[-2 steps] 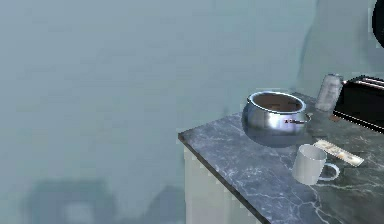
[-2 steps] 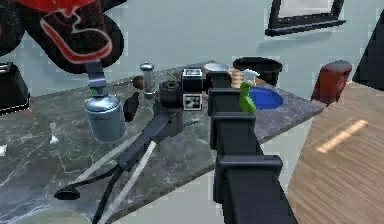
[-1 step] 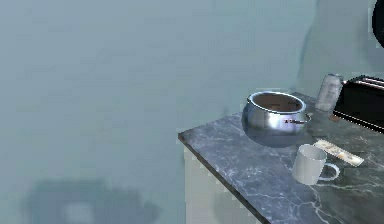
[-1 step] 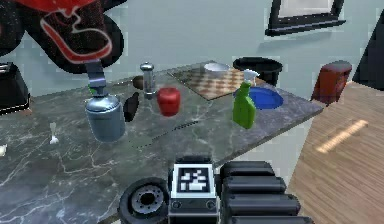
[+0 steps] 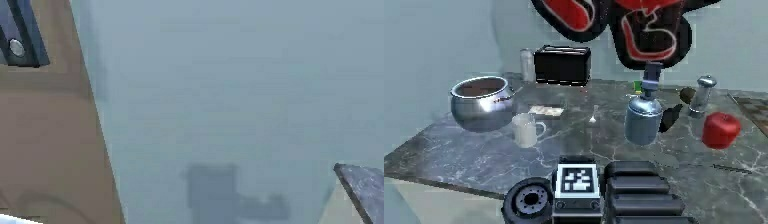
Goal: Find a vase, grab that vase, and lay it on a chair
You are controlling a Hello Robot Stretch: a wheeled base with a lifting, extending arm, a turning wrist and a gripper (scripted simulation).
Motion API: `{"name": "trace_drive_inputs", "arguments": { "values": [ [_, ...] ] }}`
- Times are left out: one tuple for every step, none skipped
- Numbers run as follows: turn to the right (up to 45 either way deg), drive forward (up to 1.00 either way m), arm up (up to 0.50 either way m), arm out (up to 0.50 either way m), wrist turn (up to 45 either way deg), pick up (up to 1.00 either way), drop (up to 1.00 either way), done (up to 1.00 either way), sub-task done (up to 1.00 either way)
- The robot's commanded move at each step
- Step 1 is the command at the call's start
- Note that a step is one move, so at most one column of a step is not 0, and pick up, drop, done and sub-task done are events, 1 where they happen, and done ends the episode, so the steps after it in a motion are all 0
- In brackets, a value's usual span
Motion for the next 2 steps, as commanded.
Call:
{"name": "trace_drive_inputs", "arguments": {
  "values": [
    [-45.0,0.00,0.00,0.00,0.0,0.00,0.00,0.00,0.00],
    [-33.0,0.00,0.00,0.00,0.0,0.00,0.00,0.00,0.00]
  ]
}}
